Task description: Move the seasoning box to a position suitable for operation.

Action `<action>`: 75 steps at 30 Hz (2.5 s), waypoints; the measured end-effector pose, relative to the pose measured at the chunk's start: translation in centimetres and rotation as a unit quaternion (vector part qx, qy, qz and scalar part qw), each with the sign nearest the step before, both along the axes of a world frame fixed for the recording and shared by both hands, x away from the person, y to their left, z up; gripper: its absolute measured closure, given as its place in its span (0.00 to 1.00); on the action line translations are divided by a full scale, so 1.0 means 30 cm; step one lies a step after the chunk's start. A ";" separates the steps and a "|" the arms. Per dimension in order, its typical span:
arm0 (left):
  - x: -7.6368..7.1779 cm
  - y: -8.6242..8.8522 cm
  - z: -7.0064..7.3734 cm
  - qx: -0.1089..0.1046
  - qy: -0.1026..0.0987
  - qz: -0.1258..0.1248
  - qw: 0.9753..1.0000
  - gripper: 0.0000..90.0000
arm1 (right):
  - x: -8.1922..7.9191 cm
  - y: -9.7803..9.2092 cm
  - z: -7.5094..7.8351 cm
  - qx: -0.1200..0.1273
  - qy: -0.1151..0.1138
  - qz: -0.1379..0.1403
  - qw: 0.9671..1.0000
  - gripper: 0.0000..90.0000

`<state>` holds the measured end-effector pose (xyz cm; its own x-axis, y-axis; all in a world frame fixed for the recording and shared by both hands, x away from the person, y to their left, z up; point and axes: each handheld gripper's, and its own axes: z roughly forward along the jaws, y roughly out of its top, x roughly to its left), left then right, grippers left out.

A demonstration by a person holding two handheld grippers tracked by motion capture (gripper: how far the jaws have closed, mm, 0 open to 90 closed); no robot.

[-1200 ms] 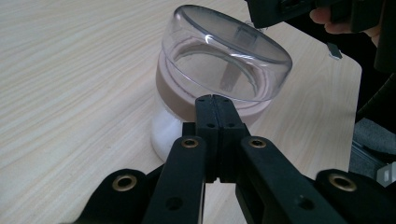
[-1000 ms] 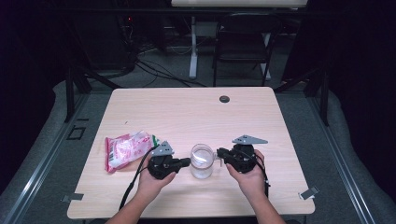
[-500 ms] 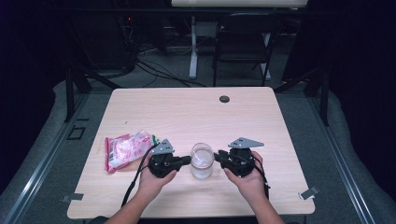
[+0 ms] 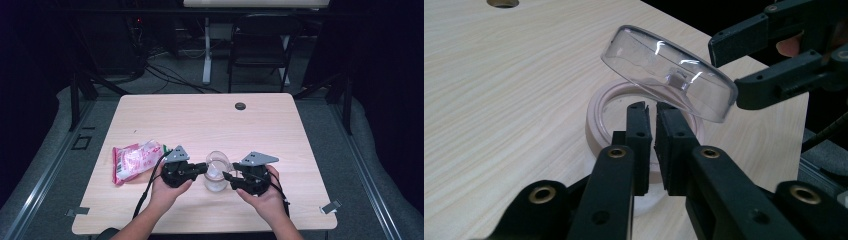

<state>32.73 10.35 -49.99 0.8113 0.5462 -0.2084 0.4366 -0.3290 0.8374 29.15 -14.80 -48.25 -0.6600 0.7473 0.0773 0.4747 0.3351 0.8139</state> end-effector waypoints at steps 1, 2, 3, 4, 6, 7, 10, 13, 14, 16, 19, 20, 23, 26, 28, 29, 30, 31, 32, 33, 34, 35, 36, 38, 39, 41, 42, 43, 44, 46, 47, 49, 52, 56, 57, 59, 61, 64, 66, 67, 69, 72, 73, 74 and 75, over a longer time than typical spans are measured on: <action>0.001 -0.001 0.003 -0.002 -0.002 0.000 1.000 0.92 | -0.002 0.002 0.001 0.000 -0.002 0.002 1.000 0.55; 0.001 -0.002 0.005 -0.002 -0.003 0.001 1.000 0.91 | -0.006 0.005 0.001 0.001 -0.004 0.002 1.000 0.54; 0.001 -0.003 0.008 0.000 -0.003 0.001 1.000 0.89 | -0.007 0.006 0.002 -0.002 -0.005 0.006 1.000 0.54; 0.001 -0.003 0.012 -0.002 -0.004 0.001 1.000 0.89 | -0.010 0.010 0.001 -0.006 -0.004 0.008 1.000 0.54; 0.001 -0.006 0.017 -0.005 -0.006 0.004 1.000 0.86 | -0.013 0.020 -0.003 -0.015 -0.007 0.013 1.000 0.54; 0.002 -0.005 0.020 -0.002 -0.004 0.003 1.000 0.85 | -0.014 0.029 -0.007 -0.021 -0.011 0.014 1.000 0.53; 0.003 -0.009 0.025 -0.007 -0.005 0.006 1.000 0.82 | -0.017 0.040 -0.012 -0.029 -0.014 0.014 0.999 0.53; 0.004 -0.013 0.027 -0.009 -0.004 0.006 1.000 0.80 | -0.021 0.047 -0.014 -0.044 -0.026 0.012 0.999 0.54; 0.004 -0.014 0.026 -0.010 -0.004 0.007 1.000 0.80 | -0.021 0.047 -0.014 -0.044 -0.026 0.012 0.999 0.54; 0.005 -0.015 0.024 -0.009 -0.003 0.007 1.000 0.79 | -0.020 0.049 -0.015 -0.043 -0.031 0.010 0.999 0.54; 0.005 -0.016 0.024 -0.008 -0.004 0.007 1.000 0.79 | -0.021 0.050 -0.017 -0.041 -0.035 0.008 0.999 0.54; 0.005 -0.016 0.024 -0.009 -0.003 0.007 1.000 0.79 | -0.020 0.050 -0.016 -0.041 -0.033 0.008 0.999 0.53; 0.006 -0.016 0.025 -0.009 -0.004 0.007 1.000 0.79 | -0.020 0.051 -0.016 -0.038 -0.031 0.006 0.999 0.53; 0.007 -0.018 0.026 -0.009 -0.004 0.007 1.000 0.78 | -0.019 0.050 -0.015 -0.037 -0.030 0.005 0.999 0.54; 0.007 -0.017 0.027 -0.007 -0.004 0.007 1.000 0.77 | -0.019 0.051 -0.014 -0.038 -0.028 0.003 0.999 0.54; 0.006 -0.018 0.029 -0.007 -0.002 0.007 1.000 0.77 | -0.020 0.052 -0.013 -0.040 -0.028 0.002 0.999 0.54; 0.006 -0.018 0.029 -0.007 -0.002 0.007 1.000 0.77 | -0.020 0.052 -0.013 -0.040 -0.028 0.002 0.999 0.54; 0.006 -0.020 0.029 -0.011 -0.004 0.009 1.000 0.77 | -0.021 0.053 -0.013 -0.041 -0.029 0.000 0.999 0.54; 0.006 -0.022 0.030 -0.012 -0.004 0.010 1.000 0.76 | -0.022 0.054 -0.013 -0.041 -0.030 -0.002 0.999 0.54; 0.006 -0.022 0.031 -0.011 -0.005 0.009 1.000 0.76 | -0.023 0.056 -0.014 -0.042 -0.031 -0.004 0.999 0.54; 0.006 -0.022 0.032 -0.010 -0.005 0.009 1.000 0.76 | -0.024 0.059 -0.015 -0.044 -0.035 -0.008 0.998 0.53; 0.005 -0.023 0.033 -0.010 -0.006 0.010 1.000 0.76 | -0.024 0.059 -0.015 -0.044 -0.035 -0.008 0.998 0.53; 0.005 -0.024 0.033 -0.011 -0.006 0.011 1.000 0.75 | -0.025 0.061 -0.017 -0.043 -0.037 -0.009 0.998 0.53; 0.005 -0.025 0.036 -0.009 -0.007 0.011 1.000 0.75 | -0.025 0.062 -0.018 -0.045 -0.039 -0.011 0.998 0.53; 0.005 -0.026 0.037 -0.010 -0.007 0.011 1.000 0.75 | -0.024 0.062 -0.018 -0.046 -0.039 -0.012 0.998 0.53; 0.005 -0.027 0.038 -0.010 -0.006 0.012 1.000 0.73 | -0.024 0.063 -0.021 -0.048 -0.041 -0.013 0.998 0.52; 0.005 -0.028 0.038 -0.011 -0.007 0.012 1.000 0.73 | -0.023 0.064 -0.022 -0.049 -0.042 -0.016 0.998 0.52; 0.006 -0.028 0.039 -0.009 -0.010 0.011 1.000 0.72 | -0.022 0.065 -0.025 -0.051 -0.043 -0.018 0.998 0.51; 0.007 -0.029 0.039 -0.009 -0.009 0.011 1.000 0.72 | -0.022 0.065 -0.025 -0.051 -0.043 -0.018 0.998 0.51; 0.007 -0.030 0.038 -0.011 -0.009 0.012 1.000 0.71 | -0.021 0.065 -0.026 -0.051 -0.044 -0.019 0.998 0.51; 0.008 -0.031 0.037 -0.011 -0.009 0.013 1.000 0.70 | -0.021 0.064 -0.027 -0.050 -0.044 -0.018 0.998 0.51; 0.010 -0.031 0.036 -0.010 -0.012 0.014 1.000 0.68 | -0.020 0.063 -0.028 -0.045 -0.044 -0.019 0.998 0.52; 0.012 -0.030 0.033 -0.004 -0.016 0.020 1.000 0.66 | -0.020 0.062 -0.027 -0.044 -0.044 -0.019 0.998 0.52; 0.017 -0.026 0.025 0.006 -0.020 0.027 0.999 0.63 | -0.019 0.056 -0.025 -0.037 -0.042 -0.019 0.998 0.53; 0.020 -0.024 0.022 0.013 -0.022 0.028 0.999 0.63 | -0.020 0.055 -0.024 -0.036 -0.043 -0.020 0.998 0.53; 0.023 -0.024 0.012 0.014 -0.024 0.034 0.999 0.62 | -0.019 0.051 -0.022 -0.033 -0.042 -0.020 0.998 0.54; 0.028 -0.024 0.005 0.024 -0.024 0.036 0.999 0.61 | -0.020 0.051 -0.022 -0.033 -0.043 -0.021 0.998 0.54; 0.032 -0.027 -0.004 0.041 -0.035 0.041 0.998 0.61 | -0.019 0.048 -0.022 -0.030 -0.042 -0.020 0.998 0.55; 0.034 -0.026 -0.007 0.051 -0.040 0.040 0.997 0.60 | -0.019 0.045 -0.021 -0.030 -0.042 -0.021 0.998 0.55; 0.036 -0.027 -0.011 0.051 -0.037 0.041 0.997 0.61 | -0.018 0.043 -0.021 -0.028 -0.041 -0.022 0.999 0.55; 0.038 -0.025 -0.018 0.049 -0.035 0.044 0.997 0.61 | -0.017 0.038 -0.021 -0.023 -0.039 -0.023 0.999 0.56; 0.045 -0.020 -0.031 0.049 -0.026 0.049 0.997 0.61 | -0.017 0.035 -0.021 -0.021 -0.039 -0.024 0.999 0.56; 0.048 -0.017 -0.037 0.049 -0.022 0.050 0.997 0.61 | -0.017 0.034 -0.021 -0.020 -0.040 -0.025 0.999 0.57; 0.050 -0.015 -0.039 0.049 -0.020 0.050 0.997 0.62 | -0.016 0.033 -0.021 -0.017 -0.040 -0.025 0.999 0.57; 0.052 -0.015 -0.044 0.044 -0.017 0.050 0.998 0.63 | -0.017 0.032 -0.020 -0.017 -0.040 -0.026 0.999 0.57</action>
<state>34.30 9.89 -51.31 0.7575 0.6399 -0.1291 0.4426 -0.3581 0.8221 28.66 -13.84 -48.86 -0.6234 0.7819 0.0002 0.4262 0.3396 0.8384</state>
